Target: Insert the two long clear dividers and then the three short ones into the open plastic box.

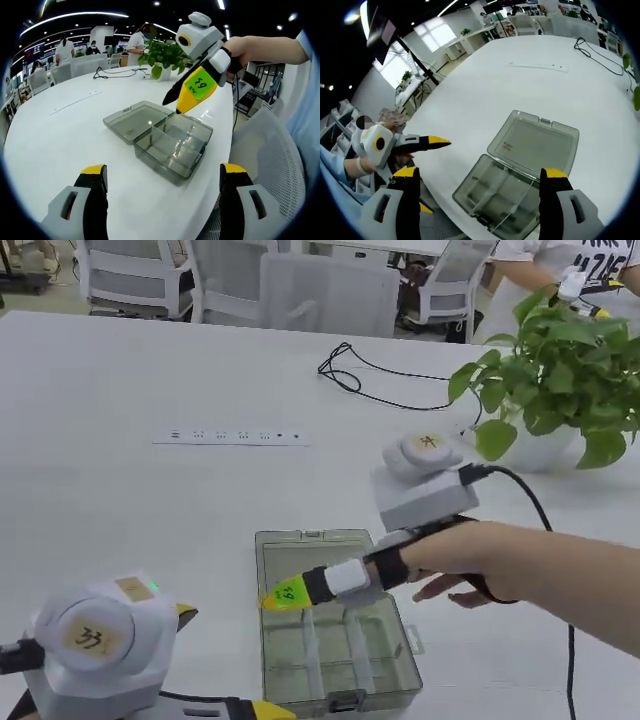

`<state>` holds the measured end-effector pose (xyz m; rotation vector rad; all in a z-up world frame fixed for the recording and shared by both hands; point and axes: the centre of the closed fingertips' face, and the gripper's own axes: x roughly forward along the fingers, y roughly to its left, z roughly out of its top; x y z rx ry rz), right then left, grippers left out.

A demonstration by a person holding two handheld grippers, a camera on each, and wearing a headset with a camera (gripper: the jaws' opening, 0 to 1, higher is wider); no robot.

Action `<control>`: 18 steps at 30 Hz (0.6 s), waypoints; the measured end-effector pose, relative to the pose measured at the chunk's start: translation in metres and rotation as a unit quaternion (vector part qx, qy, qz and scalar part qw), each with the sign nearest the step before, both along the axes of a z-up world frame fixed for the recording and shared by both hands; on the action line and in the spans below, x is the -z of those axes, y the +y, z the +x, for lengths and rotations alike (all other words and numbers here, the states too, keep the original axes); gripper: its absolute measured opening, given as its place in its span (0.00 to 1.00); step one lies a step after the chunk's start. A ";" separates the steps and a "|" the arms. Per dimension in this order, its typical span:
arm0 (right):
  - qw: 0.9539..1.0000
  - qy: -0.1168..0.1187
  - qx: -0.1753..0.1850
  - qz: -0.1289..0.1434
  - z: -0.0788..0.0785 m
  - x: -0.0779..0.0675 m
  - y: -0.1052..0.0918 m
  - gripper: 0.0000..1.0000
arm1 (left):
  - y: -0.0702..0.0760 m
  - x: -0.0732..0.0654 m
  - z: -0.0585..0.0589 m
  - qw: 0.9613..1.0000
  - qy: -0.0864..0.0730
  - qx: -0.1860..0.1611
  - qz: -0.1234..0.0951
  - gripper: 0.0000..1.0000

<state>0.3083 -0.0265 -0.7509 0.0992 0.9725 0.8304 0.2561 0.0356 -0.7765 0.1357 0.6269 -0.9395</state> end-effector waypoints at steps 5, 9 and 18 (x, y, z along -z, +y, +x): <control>0.995 -0.092 -0.039 -0.005 0.002 -0.008 -0.011 1.00 | 0.001 -0.001 0.001 1.000 0.002 -0.004 -0.003 0.95; 0.993 -0.111 -0.035 0.012 -0.005 -0.012 -0.021 1.00 | 0.001 -0.001 0.001 1.000 0.002 -0.007 -0.002 0.95; 0.985 -0.161 -0.006 0.052 -0.015 -0.015 -0.056 1.00 | -0.002 -0.002 0.001 1.000 0.004 -0.013 -0.008 0.95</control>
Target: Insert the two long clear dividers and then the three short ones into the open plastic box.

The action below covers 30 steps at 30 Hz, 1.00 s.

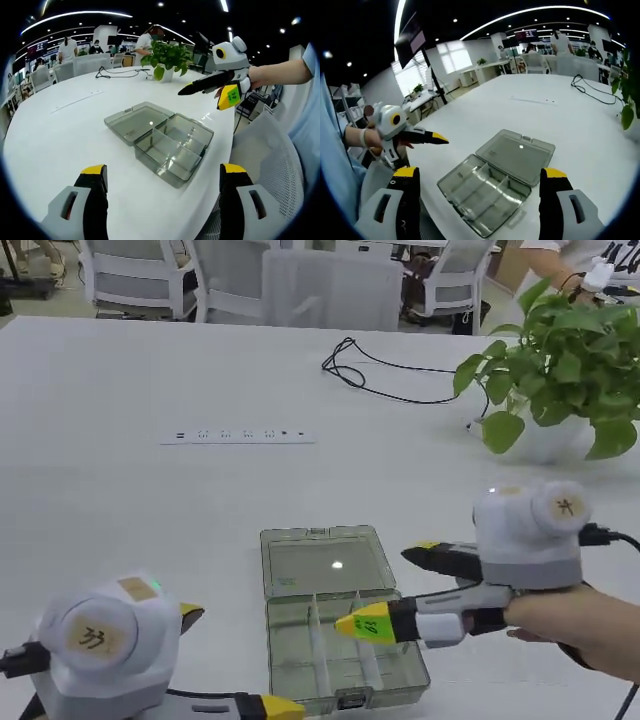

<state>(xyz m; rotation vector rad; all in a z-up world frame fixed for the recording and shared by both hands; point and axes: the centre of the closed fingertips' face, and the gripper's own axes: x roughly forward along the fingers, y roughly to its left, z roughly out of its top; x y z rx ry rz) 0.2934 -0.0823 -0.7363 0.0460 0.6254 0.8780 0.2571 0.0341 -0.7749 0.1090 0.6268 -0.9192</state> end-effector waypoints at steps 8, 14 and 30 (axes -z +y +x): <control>0.997 -0.040 0.058 0.043 -0.003 -0.013 -0.037 1.00 | -0.003 -0.001 0.000 1.000 0.000 -0.003 -0.001 0.95; 0.995 -0.050 0.071 0.051 -0.011 -0.014 -0.056 1.00 | -0.005 -0.004 0.002 1.000 -0.002 -0.002 -0.006 0.95; 0.993 -0.056 0.094 0.044 -0.028 -0.010 -0.081 1.00 | -0.007 -0.009 0.001 1.000 -0.005 -0.014 -0.010 0.94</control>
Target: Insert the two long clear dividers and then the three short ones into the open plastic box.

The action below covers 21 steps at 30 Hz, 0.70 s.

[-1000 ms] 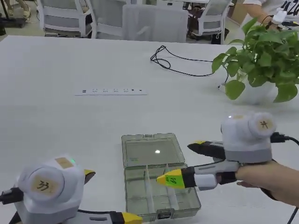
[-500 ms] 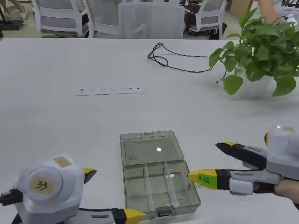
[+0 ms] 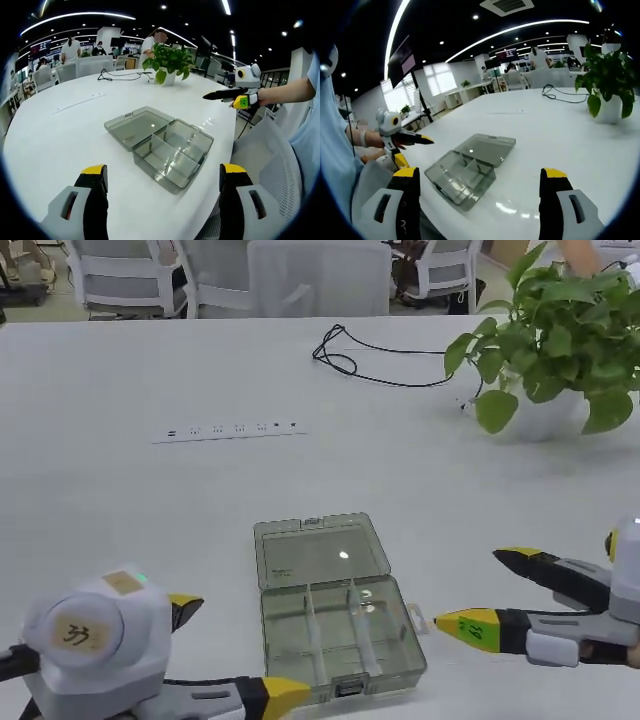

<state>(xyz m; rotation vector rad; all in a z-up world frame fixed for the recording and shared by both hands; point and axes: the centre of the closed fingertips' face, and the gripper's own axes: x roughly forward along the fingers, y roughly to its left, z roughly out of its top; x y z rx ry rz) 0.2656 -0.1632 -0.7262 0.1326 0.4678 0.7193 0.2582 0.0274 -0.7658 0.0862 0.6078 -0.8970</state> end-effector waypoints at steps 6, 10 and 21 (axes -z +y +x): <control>1.000 0.002 -0.007 -0.011 -0.002 0.002 -0.008 1.00 | -0.002 -0.001 -0.002 1.000 0.000 -0.002 -0.001 0.94; 0.999 0.005 -0.028 -0.034 -0.004 0.006 -0.012 1.00 | -0.001 -0.001 -0.004 1.000 0.000 -0.005 -0.001 0.94; 0.972 0.009 -0.156 -0.173 -0.014 0.030 -0.019 0.95 | 0.001 0.000 -0.007 1.000 0.003 0.000 0.001 0.95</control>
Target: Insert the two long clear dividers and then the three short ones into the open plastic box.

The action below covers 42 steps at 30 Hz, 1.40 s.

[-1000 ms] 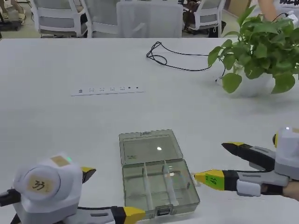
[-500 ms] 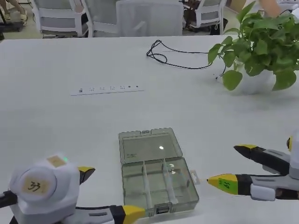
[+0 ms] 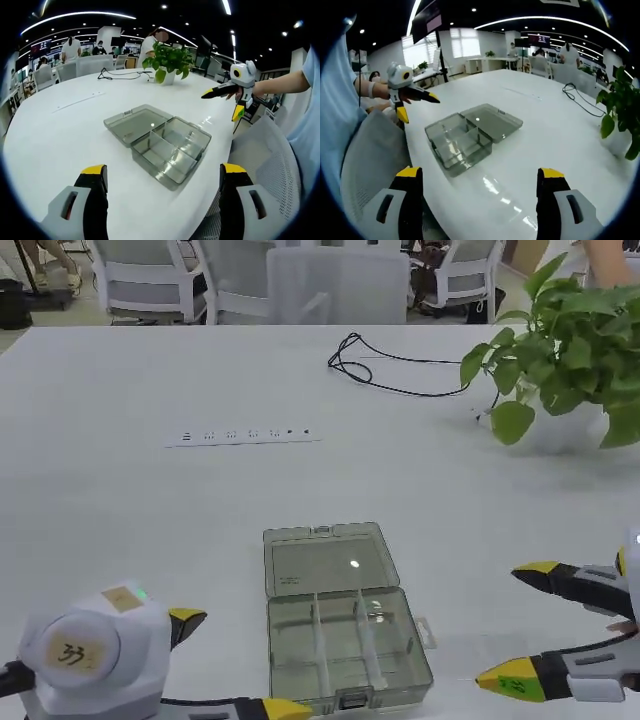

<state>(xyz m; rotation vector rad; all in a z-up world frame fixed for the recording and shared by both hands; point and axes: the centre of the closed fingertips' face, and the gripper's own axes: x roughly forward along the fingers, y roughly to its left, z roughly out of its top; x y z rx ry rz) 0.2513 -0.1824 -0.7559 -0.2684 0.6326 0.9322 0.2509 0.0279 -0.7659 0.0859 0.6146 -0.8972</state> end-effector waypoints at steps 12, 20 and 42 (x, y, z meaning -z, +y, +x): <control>0.987 0.018 -0.120 -0.104 0.002 0.025 0.000 0.89 | 0.000 -0.001 0.000 1.000 0.000 0.003 -0.002 0.94; 0.969 0.039 -0.186 -0.159 0.003 0.054 -0.005 0.80 | 0.002 0.002 -0.003 1.000 0.004 -0.004 -0.003 0.94; 0.933 0.066 -0.260 -0.240 0.011 0.088 -0.007 0.46 | 0.005 0.003 -0.002 1.000 0.006 -0.020 -0.006 0.93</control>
